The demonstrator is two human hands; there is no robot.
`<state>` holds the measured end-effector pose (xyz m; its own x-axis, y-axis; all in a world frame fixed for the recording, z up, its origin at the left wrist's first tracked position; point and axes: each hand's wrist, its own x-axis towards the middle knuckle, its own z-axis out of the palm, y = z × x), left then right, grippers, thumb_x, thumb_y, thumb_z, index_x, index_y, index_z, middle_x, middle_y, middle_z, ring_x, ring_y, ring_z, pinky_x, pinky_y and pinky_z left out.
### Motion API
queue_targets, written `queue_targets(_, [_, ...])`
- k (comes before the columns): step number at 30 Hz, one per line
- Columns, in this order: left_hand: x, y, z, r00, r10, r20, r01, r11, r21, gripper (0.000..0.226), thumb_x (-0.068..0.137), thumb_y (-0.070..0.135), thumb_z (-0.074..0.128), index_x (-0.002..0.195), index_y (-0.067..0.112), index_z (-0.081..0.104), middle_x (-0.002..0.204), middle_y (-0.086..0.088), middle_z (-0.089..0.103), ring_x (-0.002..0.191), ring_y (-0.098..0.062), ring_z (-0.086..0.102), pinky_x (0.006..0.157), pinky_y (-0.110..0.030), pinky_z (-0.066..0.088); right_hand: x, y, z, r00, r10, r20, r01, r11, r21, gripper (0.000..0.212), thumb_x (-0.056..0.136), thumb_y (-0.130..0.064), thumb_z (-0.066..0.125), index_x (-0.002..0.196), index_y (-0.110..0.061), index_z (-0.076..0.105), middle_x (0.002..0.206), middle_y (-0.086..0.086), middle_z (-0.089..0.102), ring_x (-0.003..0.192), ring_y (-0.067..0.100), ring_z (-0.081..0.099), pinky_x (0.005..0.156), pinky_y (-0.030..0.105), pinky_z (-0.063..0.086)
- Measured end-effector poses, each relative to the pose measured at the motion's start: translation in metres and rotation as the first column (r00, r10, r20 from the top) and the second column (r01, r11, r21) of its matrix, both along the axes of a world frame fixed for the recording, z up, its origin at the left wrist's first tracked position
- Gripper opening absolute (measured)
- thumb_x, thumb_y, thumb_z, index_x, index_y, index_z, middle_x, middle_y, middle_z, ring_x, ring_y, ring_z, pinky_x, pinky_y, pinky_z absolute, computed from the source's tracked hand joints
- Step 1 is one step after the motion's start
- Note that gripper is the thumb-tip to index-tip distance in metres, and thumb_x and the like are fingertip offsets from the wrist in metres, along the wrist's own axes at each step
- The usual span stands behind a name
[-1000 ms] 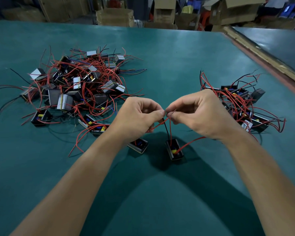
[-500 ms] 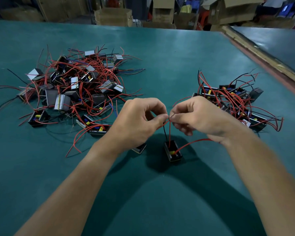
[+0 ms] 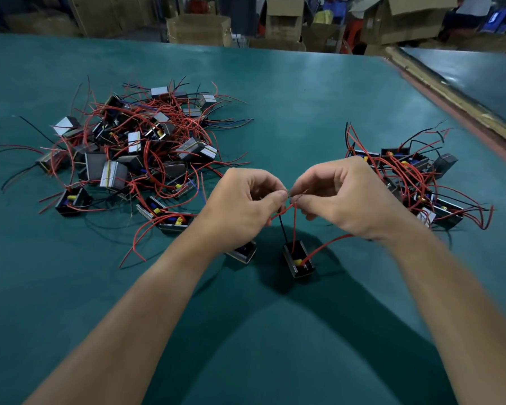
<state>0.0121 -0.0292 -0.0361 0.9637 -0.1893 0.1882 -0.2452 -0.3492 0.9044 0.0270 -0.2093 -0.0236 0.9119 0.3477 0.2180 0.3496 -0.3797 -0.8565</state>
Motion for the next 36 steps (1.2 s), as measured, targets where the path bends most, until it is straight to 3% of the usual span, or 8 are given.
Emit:
queue_targets(3, [-0.001,0.001,0.001,0.995,0.013,-0.094,-0.016,0.999,-0.031,0.020,0.094,0.006,0.060,0.076,0.011,0.067,0.060,0.003,0.064,0.046,-0.008,0.053,0.049,-0.023,0.044,0.001,-0.002,-0.004,0.983,-0.013,0.180,0.039,0.990,-0.139,0.014,0.082,-0.011,0.077,0.075,-0.022,0.074,0.068,-0.006,0.073,0.059,0.009,0.066,0.062,0.028,0.055])
queue_targets(8, [-0.002,0.002,0.002,0.979,-0.011,-0.203,-0.007,0.996,-0.088,0.017,0.095,0.009,0.060,0.081,0.006,0.070,0.062,0.003,0.067,0.046,-0.008,0.052,0.050,-0.022,0.044,0.001,0.000,-0.006,0.984,0.002,0.178,0.038,0.974,-0.224,0.010,0.083,-0.026,0.069,0.074,-0.022,0.071,0.061,-0.012,0.066,0.056,0.005,0.058,0.058,0.028,0.051])
queue_targets(13, [-0.004,0.003,0.003,0.997,-0.036,-0.069,0.036,0.999,-0.007,0.011,0.089,0.005,0.067,0.079,0.002,0.071,0.062,0.000,0.068,0.045,-0.007,0.051,0.048,-0.019,0.043,0.000,0.001,-0.002,1.000,-0.003,-0.004,0.002,0.975,-0.223,0.023,0.092,-0.015,0.067,0.070,-0.018,0.068,0.057,-0.010,0.065,0.053,0.009,0.056,0.059,0.038,0.054])
queue_targets(17, [-0.005,0.003,-0.001,0.987,-0.064,0.145,0.041,0.986,0.160,0.010,0.086,0.007,0.070,0.077,0.012,0.072,0.058,0.009,0.064,0.047,0.001,0.049,0.052,-0.013,0.038,-0.002,0.003,0.001,0.979,-0.028,-0.200,0.007,0.994,-0.105,0.032,0.094,-0.007,0.064,0.063,-0.016,0.065,0.052,-0.006,0.060,0.047,0.008,0.052,0.047,0.024,0.046])
queue_targets(22, [-0.007,0.001,-0.004,0.936,-0.128,0.327,-0.011,0.919,0.393,0.008,0.087,0.018,0.068,0.079,0.021,0.069,0.054,0.014,0.055,0.047,-0.007,0.044,0.050,-0.017,0.031,-0.004,-0.003,0.007,0.802,0.000,-0.597,0.008,1.000,0.011,0.029,0.094,-0.009,0.062,0.065,-0.014,0.064,0.056,0.000,0.058,0.043,0.007,0.050,0.041,0.017,0.042])
queue_targets(29, [-0.004,0.001,0.006,0.998,-0.046,-0.035,0.046,0.999,-0.025,0.020,0.092,0.002,0.061,0.074,0.008,0.067,0.060,0.001,0.063,0.044,-0.009,0.049,0.046,-0.020,0.042,-0.004,-0.002,0.007,0.983,0.054,-0.175,-0.033,0.992,0.121,0.017,0.086,0.006,0.069,0.078,-0.009,0.072,0.063,0.006,0.070,0.052,0.012,0.061,0.053,0.022,0.054])
queue_targets(32, [-0.006,0.002,0.008,0.980,-0.079,-0.182,0.056,0.991,-0.125,0.019,0.093,0.003,0.061,0.076,0.007,0.067,0.062,-0.002,0.065,0.043,-0.008,0.050,0.045,-0.016,0.042,-0.003,-0.004,0.007,0.999,0.043,0.001,-0.043,0.998,0.038,0.019,0.083,0.005,0.074,0.080,-0.014,0.076,0.066,0.005,0.073,0.056,0.010,0.063,0.059,0.022,0.056])
queue_targets(36, [-0.005,0.006,0.009,0.940,-0.155,-0.305,0.097,0.976,-0.196,0.016,0.094,0.007,0.060,0.081,0.006,0.068,0.062,-0.002,0.065,0.045,-0.008,0.049,0.046,-0.014,0.042,-0.005,-0.005,0.007,0.996,0.063,0.066,-0.065,0.997,0.028,0.020,0.081,0.000,0.077,0.079,-0.019,0.077,0.061,-0.007,0.071,0.055,0.003,0.062,0.059,0.015,0.052])
